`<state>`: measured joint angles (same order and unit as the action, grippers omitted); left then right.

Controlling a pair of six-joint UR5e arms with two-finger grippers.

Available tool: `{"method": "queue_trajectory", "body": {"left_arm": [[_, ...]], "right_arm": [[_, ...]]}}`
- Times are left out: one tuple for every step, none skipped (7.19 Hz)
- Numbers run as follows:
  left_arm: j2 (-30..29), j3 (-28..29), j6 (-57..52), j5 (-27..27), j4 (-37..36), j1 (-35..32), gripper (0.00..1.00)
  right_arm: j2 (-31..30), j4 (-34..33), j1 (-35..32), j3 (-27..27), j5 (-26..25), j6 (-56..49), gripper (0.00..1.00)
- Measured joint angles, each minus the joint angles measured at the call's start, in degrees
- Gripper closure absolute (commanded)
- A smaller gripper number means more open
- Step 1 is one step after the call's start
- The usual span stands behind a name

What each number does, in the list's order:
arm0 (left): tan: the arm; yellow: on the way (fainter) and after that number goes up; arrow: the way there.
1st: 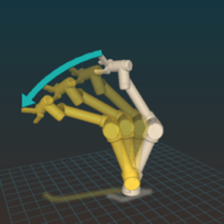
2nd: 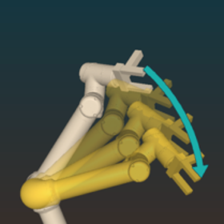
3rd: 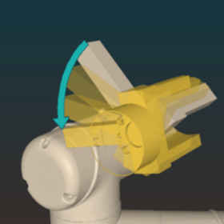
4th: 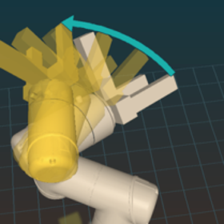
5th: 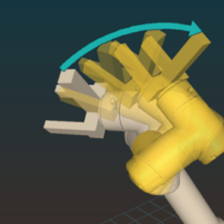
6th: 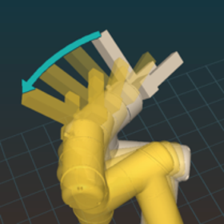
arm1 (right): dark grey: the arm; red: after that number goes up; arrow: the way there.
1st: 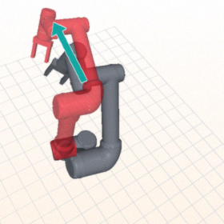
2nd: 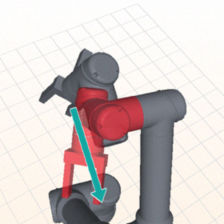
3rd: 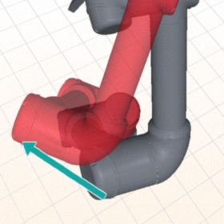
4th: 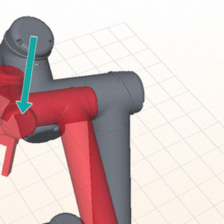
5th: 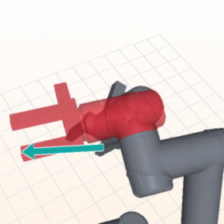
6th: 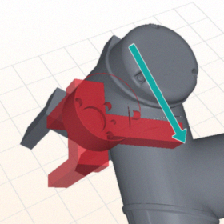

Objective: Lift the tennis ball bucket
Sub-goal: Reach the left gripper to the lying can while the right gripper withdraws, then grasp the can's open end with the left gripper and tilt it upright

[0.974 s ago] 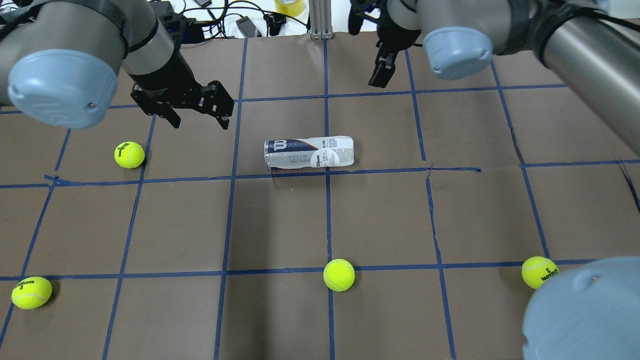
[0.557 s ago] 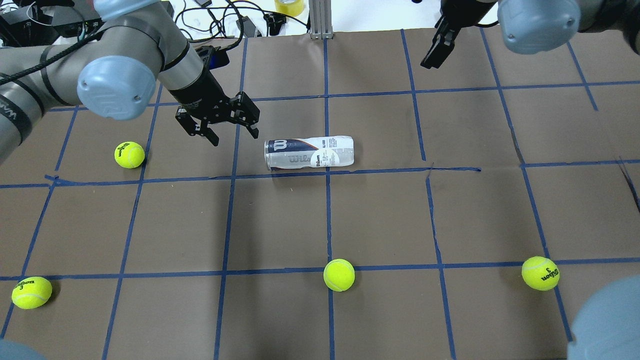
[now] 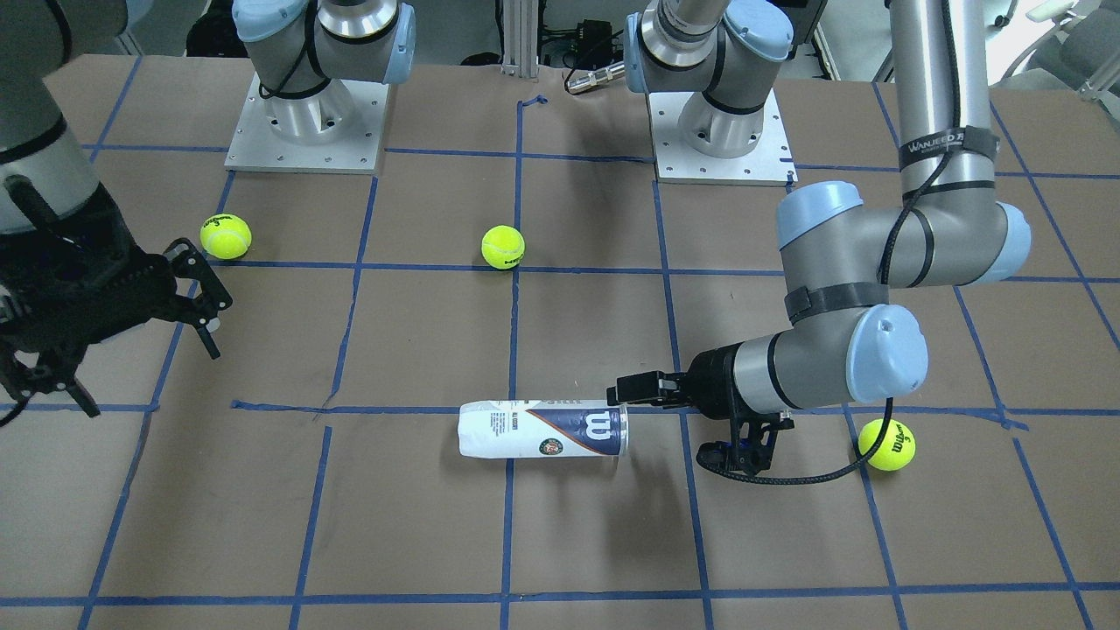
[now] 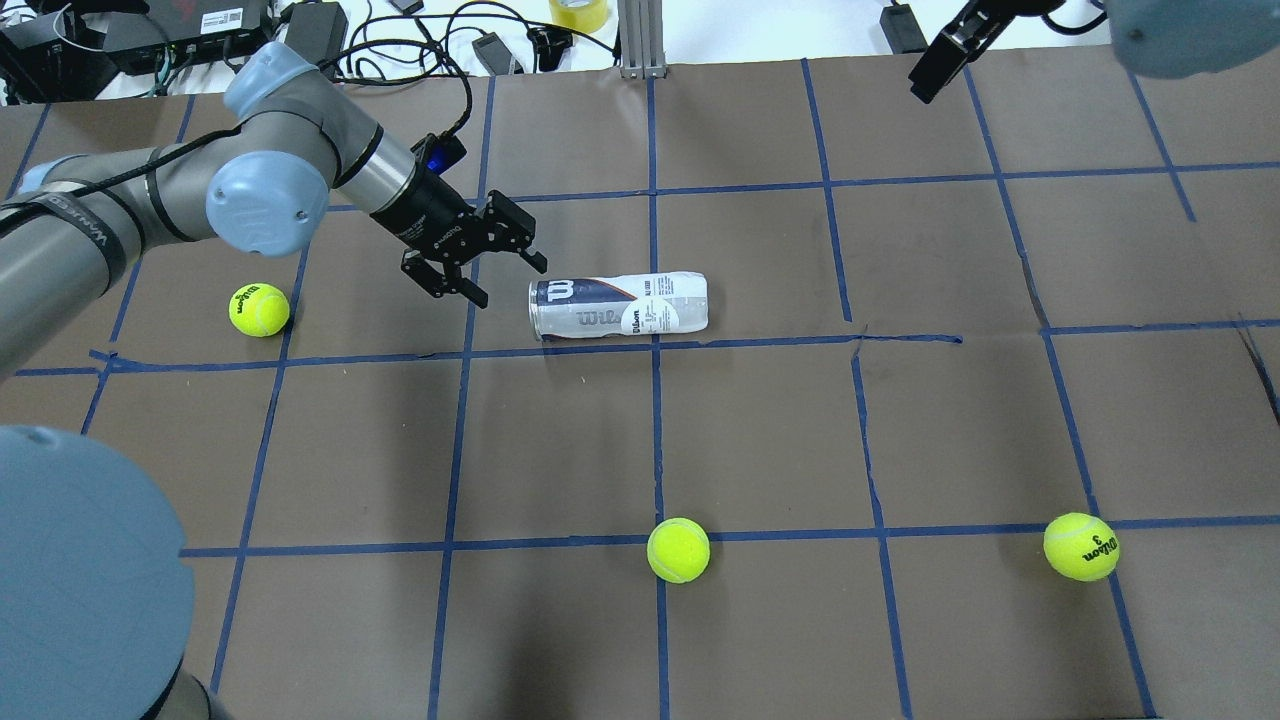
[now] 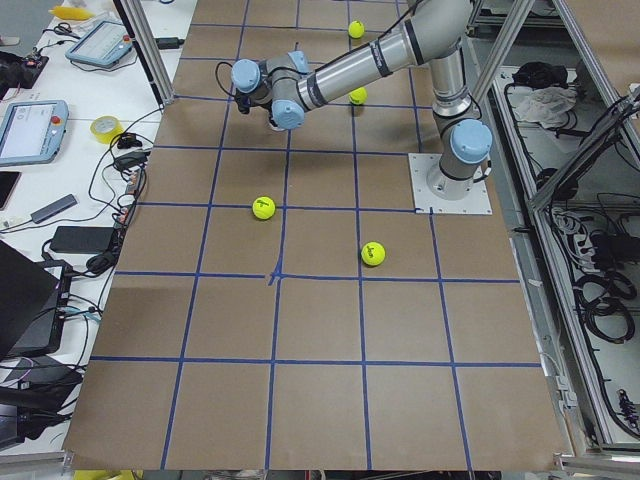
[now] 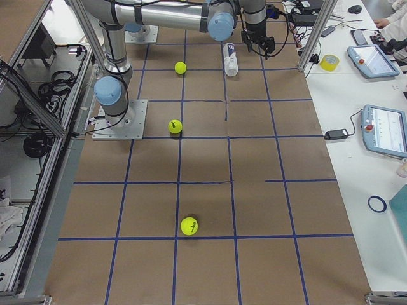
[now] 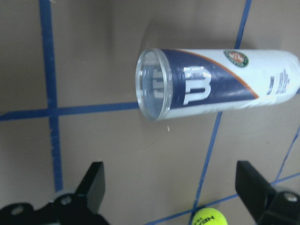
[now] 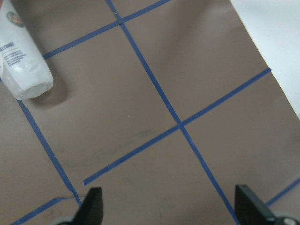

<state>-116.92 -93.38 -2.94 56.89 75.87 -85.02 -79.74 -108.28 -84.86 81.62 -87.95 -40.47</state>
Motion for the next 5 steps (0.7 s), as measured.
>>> {"method": "queue_trajectory", "body": {"left_arm": [[-1.86,-0.05,-0.03,-3.39,-1.15,0.05,0.00],[-3.41,-0.09,-0.03,-5.74,-2.44,0.02,0.03],[-4.69,-0.17,0.05,-6.77,-3.74,-0.07,0.26],[-5.57,-0.37,0.17,-7.16,-4.53,-0.18,0.51],[-6.03,-0.65,0.31,-7.30,-5.11,-0.23,0.83]], "right_arm": [[-2.20,2.04,0.06,0.05,-1.42,5.88,0.00],[-4.73,3.62,0.01,0.05,-1.86,10.28,0.00],[-6.66,5.55,0.00,-0.17,-1.99,15.96,0.00],[-7.74,7.87,-0.05,-0.28,-1.98,20.61,0.00],[-8.40,11.29,-0.14,-0.32,-1.77,24.32,0.00]]}}
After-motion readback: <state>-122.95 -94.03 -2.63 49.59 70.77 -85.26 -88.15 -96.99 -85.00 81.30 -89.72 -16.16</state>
